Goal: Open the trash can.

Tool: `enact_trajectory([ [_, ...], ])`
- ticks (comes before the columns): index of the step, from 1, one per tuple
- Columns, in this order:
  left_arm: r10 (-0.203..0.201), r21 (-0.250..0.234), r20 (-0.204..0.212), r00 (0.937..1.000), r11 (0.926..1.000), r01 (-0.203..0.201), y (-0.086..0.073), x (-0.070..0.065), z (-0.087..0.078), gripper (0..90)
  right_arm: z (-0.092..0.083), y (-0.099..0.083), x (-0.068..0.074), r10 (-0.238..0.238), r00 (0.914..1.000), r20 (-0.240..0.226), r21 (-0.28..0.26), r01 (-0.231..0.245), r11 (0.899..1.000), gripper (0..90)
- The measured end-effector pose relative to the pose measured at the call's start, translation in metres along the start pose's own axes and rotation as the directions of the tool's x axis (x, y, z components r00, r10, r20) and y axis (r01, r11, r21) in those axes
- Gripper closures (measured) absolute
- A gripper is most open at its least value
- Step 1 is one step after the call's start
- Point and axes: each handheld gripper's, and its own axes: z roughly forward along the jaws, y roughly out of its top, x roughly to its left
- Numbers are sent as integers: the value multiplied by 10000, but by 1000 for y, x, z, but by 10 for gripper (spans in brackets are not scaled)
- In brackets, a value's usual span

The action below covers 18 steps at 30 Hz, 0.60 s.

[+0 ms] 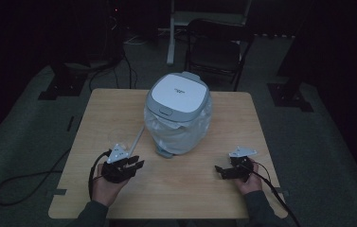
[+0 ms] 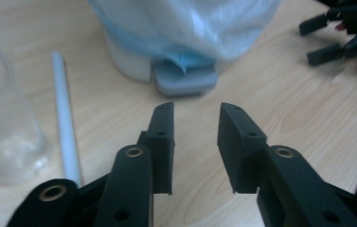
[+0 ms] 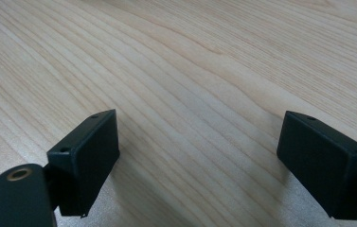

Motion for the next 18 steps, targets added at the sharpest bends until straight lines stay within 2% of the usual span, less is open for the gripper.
enact_trajectory([
  [10,653,-391,-66,9978,9971,-655,33,1,-10,895,0,0,0,-4,10000,2,0,4,10000,128],
  [18,1062,-702,-144,9942,9918,-1070,58,-2,-16,900,0,0,0,-3,10000,-3,-7,3,10000,128],
])
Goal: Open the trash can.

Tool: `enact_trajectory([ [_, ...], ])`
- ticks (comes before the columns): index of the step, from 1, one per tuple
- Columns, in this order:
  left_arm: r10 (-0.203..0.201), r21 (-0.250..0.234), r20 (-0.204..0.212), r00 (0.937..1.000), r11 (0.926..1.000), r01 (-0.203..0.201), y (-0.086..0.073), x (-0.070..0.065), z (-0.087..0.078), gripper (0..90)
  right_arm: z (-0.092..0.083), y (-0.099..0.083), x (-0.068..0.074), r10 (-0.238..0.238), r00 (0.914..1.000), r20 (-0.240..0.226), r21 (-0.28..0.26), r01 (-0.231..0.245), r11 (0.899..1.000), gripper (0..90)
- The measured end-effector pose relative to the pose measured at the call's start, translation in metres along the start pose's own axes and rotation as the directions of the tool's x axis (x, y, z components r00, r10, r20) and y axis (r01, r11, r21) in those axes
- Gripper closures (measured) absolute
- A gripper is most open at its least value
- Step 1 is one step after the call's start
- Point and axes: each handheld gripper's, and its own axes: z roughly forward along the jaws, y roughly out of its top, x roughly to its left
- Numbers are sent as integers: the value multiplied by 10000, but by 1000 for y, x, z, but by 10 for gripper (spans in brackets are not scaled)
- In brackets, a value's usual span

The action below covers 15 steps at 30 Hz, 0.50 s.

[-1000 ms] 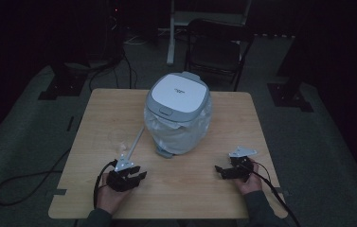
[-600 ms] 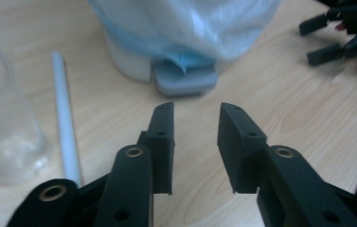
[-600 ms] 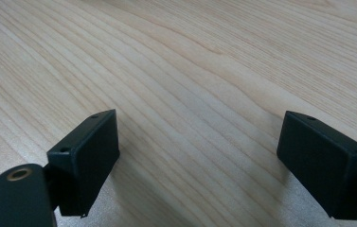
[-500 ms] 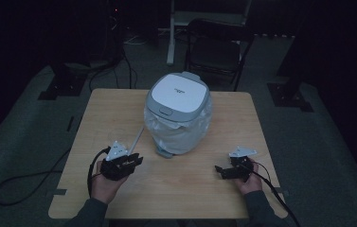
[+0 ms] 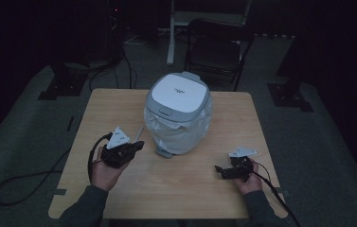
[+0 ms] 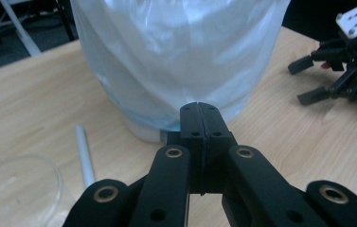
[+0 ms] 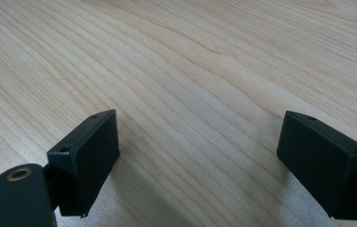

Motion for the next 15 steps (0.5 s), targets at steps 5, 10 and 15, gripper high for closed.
enact_trajectory([
  [5,181,-157,12,9998,9997,-181,15,1,-2,900,0,0,0,-16,10000,5,-8,16,10000,128],
  [10,293,-307,57,9996,9991,-291,27,1,-3,900,0,0,0,-17,10000,4,-4,17,10000,128],
  [15,452,-458,61,9990,9979,-449,41,1,-1,900,0,0,0,15,10000,1,-13,-15,10000,128],
])
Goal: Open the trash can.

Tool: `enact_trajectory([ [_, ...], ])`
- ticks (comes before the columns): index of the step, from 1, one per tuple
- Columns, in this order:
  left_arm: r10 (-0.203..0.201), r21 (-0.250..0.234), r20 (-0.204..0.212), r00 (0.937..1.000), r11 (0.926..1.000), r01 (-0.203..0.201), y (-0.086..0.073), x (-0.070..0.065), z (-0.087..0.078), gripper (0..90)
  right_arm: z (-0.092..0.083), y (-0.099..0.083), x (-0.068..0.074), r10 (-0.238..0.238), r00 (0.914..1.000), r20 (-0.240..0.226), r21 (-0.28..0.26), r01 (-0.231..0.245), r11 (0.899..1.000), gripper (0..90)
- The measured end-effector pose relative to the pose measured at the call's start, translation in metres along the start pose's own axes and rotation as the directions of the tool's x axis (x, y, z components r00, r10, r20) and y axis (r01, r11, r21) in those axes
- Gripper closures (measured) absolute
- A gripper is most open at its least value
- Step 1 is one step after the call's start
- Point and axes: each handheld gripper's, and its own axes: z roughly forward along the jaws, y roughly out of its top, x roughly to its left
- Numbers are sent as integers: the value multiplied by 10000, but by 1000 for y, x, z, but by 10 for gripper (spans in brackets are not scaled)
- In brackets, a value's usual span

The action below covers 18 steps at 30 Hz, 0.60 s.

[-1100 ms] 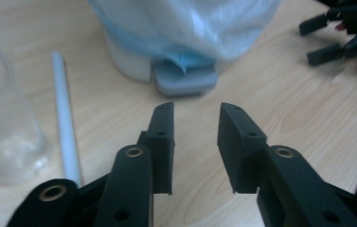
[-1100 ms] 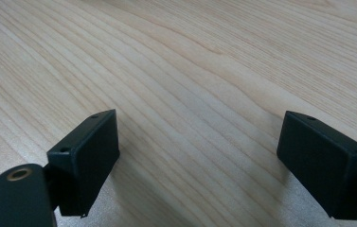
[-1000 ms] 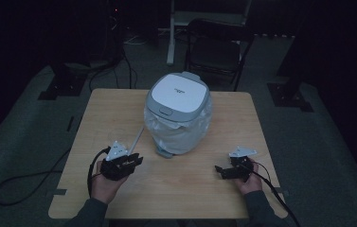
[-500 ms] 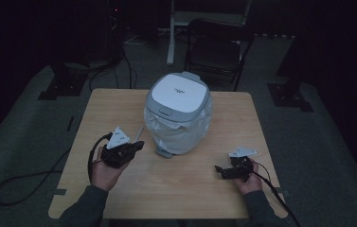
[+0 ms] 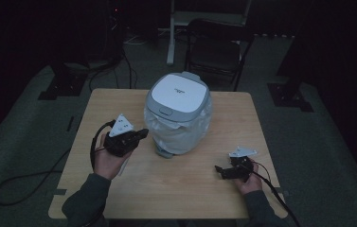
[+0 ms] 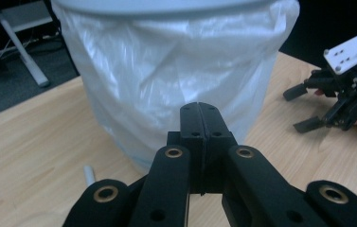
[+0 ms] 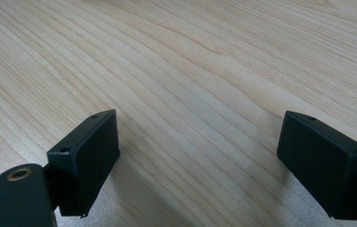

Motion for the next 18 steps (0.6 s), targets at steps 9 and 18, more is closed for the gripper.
enact_trajectory([
  [9,202,-151,-3,9998,9997,-202,18,1,4,900,0,0,0,-27,10000,3,9,27,10000,128],
  [18,299,-405,149,9994,9987,-293,38,0,9,900,0,0,0,-16,10000,-4,16,16,10000,128],
])
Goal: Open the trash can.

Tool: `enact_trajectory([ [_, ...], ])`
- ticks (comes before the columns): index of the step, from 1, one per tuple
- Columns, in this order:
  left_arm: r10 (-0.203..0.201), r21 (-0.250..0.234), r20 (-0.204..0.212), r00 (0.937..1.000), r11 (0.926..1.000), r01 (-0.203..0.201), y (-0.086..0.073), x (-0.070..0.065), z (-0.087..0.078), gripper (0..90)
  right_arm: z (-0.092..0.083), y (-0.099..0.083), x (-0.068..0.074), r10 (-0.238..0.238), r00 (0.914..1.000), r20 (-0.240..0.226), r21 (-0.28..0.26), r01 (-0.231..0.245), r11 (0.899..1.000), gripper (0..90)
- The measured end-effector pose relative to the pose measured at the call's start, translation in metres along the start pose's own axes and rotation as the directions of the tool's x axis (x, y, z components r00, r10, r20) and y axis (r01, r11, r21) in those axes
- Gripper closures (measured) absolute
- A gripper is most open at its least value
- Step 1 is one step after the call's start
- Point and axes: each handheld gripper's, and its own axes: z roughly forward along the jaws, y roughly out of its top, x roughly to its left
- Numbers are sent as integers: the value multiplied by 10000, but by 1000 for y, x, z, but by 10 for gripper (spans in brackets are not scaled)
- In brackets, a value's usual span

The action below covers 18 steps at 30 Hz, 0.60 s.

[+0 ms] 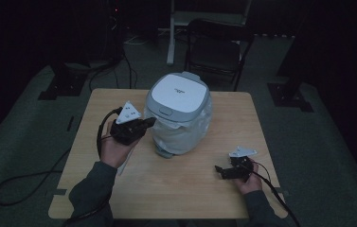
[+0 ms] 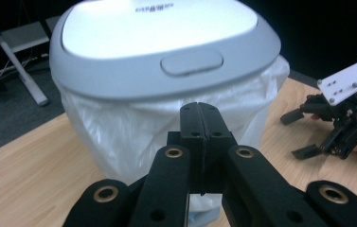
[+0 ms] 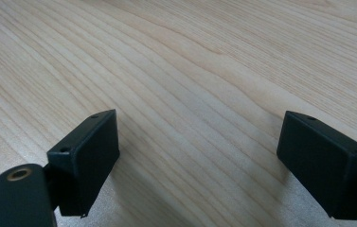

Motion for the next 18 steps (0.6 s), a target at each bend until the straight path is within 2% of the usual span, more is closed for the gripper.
enact_trajectory([
  [7,39,-191,169,9998,9998,-36,13,-2,6,900,0,0,0,-16,10000,8,6,16,10000,128],
  [18,130,-157,138,9998,9998,-128,26,0,14,900,0,0,0,-3,10000,8,5,3,10000,128],
])
